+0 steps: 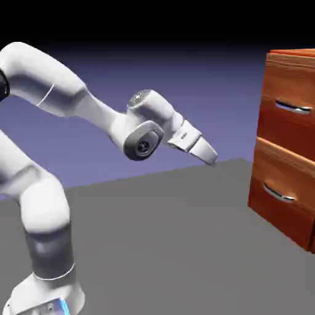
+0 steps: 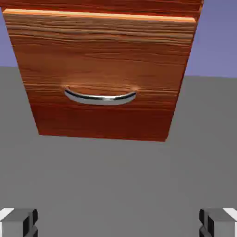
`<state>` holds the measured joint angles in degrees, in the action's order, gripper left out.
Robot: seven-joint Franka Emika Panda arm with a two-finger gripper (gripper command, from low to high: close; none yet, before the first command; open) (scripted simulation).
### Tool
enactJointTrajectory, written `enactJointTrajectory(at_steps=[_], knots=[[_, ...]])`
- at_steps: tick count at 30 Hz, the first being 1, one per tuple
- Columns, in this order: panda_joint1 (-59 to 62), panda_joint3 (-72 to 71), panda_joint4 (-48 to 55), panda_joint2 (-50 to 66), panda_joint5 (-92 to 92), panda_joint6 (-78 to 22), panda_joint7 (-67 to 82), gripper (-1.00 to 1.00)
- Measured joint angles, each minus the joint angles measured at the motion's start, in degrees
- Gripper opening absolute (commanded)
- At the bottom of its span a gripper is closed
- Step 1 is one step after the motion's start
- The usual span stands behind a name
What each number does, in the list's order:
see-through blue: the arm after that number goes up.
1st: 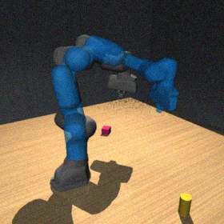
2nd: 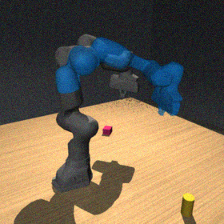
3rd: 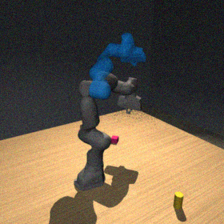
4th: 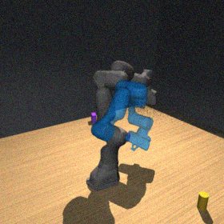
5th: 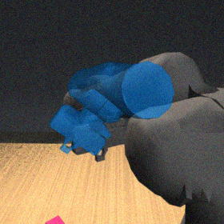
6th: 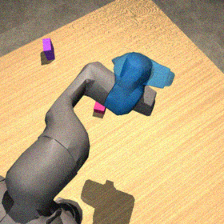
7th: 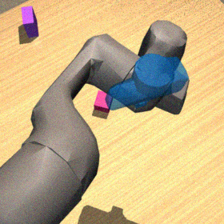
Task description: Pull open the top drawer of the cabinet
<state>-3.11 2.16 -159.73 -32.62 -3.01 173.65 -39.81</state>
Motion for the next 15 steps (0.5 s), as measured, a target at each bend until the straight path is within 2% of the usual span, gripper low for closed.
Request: enactJointTrajectory(at_steps=[15], knots=[[-30.1, 26.88, 15.8, 0.53, -37.38, -4.45, 32.93, 0.0]])
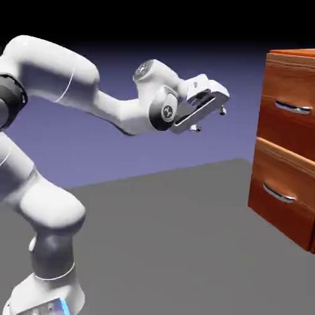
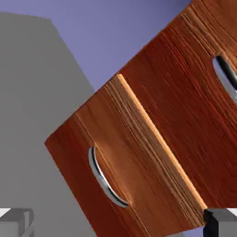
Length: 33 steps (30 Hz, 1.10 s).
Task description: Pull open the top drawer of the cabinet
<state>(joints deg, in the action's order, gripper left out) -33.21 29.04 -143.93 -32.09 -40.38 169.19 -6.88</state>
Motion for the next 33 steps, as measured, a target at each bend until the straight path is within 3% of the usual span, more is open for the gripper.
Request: enactJointTrajectory(at_steps=[33], knots=[[-66.22, 59.14, 34.76, 1.16, -82.23, -9.8, 72.44, 0.0]])
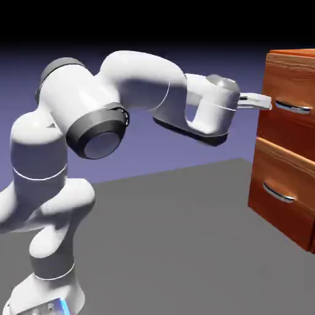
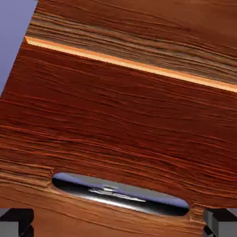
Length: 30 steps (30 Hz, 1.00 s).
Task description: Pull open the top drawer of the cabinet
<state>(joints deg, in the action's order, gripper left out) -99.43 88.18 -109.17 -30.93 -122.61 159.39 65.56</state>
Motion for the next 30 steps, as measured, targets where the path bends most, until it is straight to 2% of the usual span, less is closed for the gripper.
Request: enactJointTrajectory(at_steps=[13, 15, 21, 22, 24, 30], knots=[[-26.09, 23.3, 13.69, 0.46, -32.39, -3.86, 28.54, 0.0], [-27.09, 24.19, 14.22, 0.47, -33.64, -4.01, 29.63, 0.0], [-36.79, 29.89, 26.67, -8.15, -30.99, -1.54, 38.41, 0.0], [-37.6, 30.37, 27.7, -8.86, -30.77, -1.33, 39.14, -1.0], [-37.6, 30.37, 27.71, -8.86, -30.77, -1.33, 39.14, -1.0], [-27.86, 24.48, 15.26, -0.59, -33.38, -3.98, 30.81, -1.0]])
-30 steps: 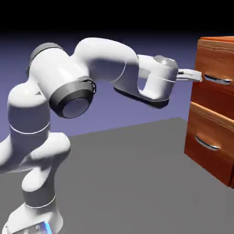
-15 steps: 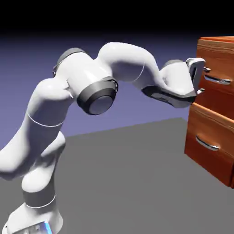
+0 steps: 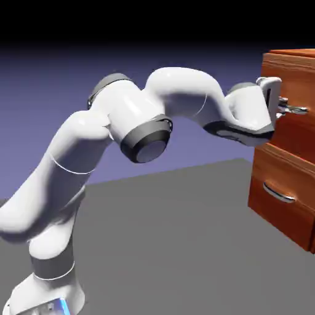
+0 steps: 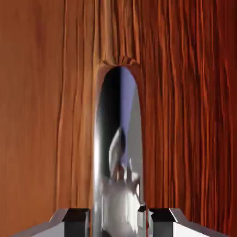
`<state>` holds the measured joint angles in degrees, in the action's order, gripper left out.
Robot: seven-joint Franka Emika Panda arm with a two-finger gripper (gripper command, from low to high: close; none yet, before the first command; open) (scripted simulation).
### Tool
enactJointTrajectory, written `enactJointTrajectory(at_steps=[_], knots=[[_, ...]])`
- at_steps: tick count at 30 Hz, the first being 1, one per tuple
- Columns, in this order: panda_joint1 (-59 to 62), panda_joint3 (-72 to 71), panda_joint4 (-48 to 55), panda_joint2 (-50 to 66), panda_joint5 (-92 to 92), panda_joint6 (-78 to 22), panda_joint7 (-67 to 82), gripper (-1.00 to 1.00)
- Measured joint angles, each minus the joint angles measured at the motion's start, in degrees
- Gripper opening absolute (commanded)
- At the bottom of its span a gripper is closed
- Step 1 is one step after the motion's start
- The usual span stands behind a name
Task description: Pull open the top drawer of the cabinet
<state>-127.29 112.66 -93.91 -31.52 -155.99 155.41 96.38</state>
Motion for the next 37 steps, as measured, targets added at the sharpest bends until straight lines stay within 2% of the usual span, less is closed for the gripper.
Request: enactJointTrajectory(at_steps=[9, 16, 24, 33, 34, 37], knots=[[18.57, -13.9, -14.14, 12.34, -3.14, -1.11, -13.21, -1.0], [33.08, -27.52, -19.69, 14.73, -3.73, -1.71, -16.09, -1.0], [48.71, -44.12, -28.06, 8.43, -1.39, -4.79, -9.61, -1.0], [66.3, -62.39, -44.84, -6.22, 3.97, -9.5, 1.6, -1.0], [67.82, -63.88, -46.54, -7.74, 4.63, -9.77, 2.56, 1.0], [69.69, -65.64, -48.62, -9.69, 5.68, -9.87, 3.74, 1.0]])
